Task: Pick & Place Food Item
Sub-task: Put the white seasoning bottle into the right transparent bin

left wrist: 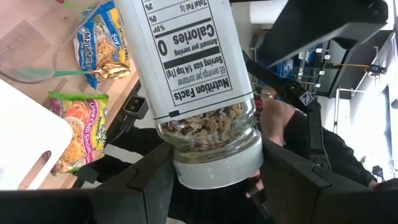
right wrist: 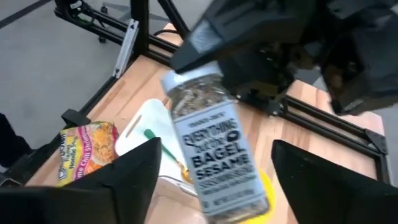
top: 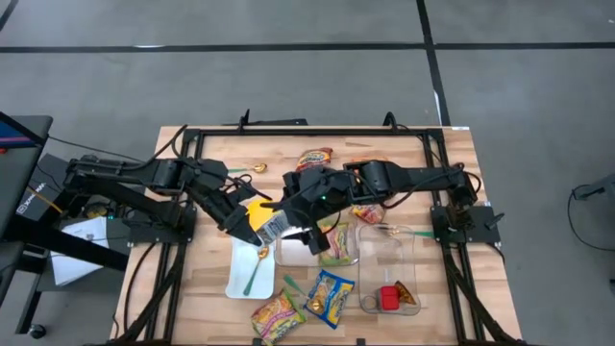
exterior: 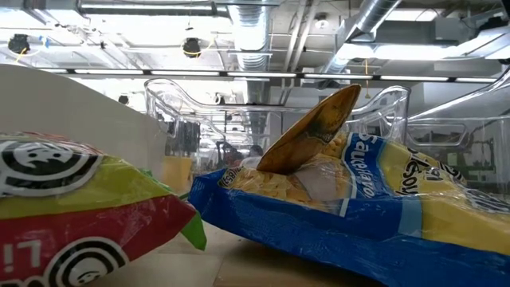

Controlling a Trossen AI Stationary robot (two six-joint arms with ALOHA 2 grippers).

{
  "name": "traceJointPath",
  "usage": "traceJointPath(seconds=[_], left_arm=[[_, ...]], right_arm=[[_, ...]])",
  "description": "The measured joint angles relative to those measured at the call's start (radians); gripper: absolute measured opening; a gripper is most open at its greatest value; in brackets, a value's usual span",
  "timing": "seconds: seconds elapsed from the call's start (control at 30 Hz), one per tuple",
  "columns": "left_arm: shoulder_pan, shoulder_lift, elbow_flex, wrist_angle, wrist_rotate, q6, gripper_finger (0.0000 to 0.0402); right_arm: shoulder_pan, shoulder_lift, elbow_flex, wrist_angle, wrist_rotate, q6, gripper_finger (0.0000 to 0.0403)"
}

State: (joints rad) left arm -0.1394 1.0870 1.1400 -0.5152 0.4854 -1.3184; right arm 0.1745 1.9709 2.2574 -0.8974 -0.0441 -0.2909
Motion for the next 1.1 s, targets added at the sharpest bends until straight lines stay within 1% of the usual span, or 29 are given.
traceJointPath(seconds=[0.17,0.3,0.5,0.57,0.63,0.87,1.1], left_arm=[[0.000,0.000,0.000,0.000,0.000,-0.002,0.0198],[0.000,0.000,0.000,0.000,0.000,-0.002,0.0198],[0.000,0.000,0.000,0.001,0.020,-0.007,0.0198],[0.000,0.000,0.000,0.002,0.022,-0.007,0.0198],[0.000,0.000,0.000,0.006,0.023,-0.006,0.0198],[-0.043,-0.002,0.000,0.033,0.028,-0.007,0.0198],[-0.052,-0.002,0.000,0.027,0.037,-0.006,0.0198]], right_arm=[[0.017,0.000,0.000,0.036,0.053,-0.135,0.0346],[0.039,0.000,0.000,0.079,0.052,-0.210,0.0362],[0.034,0.046,0.002,0.054,0.058,-0.231,0.0358],[0.029,0.053,-0.002,0.011,0.071,-0.240,0.0354],[0.015,0.070,0.002,0.036,0.071,-0.235,0.0351],[-0.020,0.075,0.001,-0.025,0.062,-0.206,0.0345],[-0.010,0.076,0.000,-0.017,0.052,-0.206,0.0345]])
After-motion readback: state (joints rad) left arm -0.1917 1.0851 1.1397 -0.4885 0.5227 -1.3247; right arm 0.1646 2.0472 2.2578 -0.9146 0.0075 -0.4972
